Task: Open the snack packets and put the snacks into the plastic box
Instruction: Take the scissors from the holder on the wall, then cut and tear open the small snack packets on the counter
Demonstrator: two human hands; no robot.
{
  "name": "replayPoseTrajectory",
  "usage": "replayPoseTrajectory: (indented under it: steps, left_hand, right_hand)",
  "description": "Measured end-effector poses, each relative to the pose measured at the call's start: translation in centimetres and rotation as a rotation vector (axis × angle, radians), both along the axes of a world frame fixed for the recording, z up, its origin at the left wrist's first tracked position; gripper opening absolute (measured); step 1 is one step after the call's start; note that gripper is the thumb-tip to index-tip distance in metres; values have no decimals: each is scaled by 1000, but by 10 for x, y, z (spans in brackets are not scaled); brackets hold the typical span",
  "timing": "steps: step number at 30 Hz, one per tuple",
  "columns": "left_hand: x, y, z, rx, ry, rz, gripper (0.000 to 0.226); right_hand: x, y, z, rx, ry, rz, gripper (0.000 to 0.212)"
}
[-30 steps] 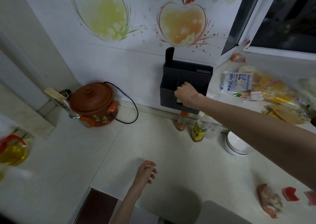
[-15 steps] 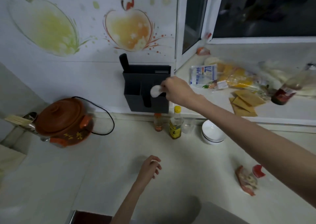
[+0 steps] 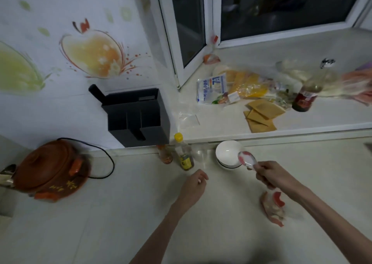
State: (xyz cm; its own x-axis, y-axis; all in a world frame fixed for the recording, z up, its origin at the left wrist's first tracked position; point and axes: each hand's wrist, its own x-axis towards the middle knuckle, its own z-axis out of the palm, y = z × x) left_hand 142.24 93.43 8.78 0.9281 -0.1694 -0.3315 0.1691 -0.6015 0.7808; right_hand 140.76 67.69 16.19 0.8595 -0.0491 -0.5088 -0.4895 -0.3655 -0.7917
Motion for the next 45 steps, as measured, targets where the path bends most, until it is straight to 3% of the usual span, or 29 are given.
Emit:
replayPoseTrajectory:
  steps: [6,12,18,24,30,40,45]
  left_hand:
    - [82,-53,41,189,-270,-49,14]
    - [146,-70,48,286,-99,63,37]
    - [160,-75,21,430,5,64,50]
    - [195,-79,18,501,-7,130,46]
    - [239,-85,17,492,-70,251,42]
    - [289,-77,-10,753,-17,198,40]
    - [291,-75,-19,882,-133,68,31]
  right_hand:
    - [1,-38,1,-95,-3,57,29]
    - [13,-68,-7,-159,-8,102,36]
    - [41,-89,-19,-211,-47,135,40]
    - [69,-95,-38,-211,-50,178,39]
    - [88,-92,-54,-195,-68,204,52]
    - [115,-99,-66,-155,-24,176,47]
    - [119,-96,-71,-133,-19,160,48]
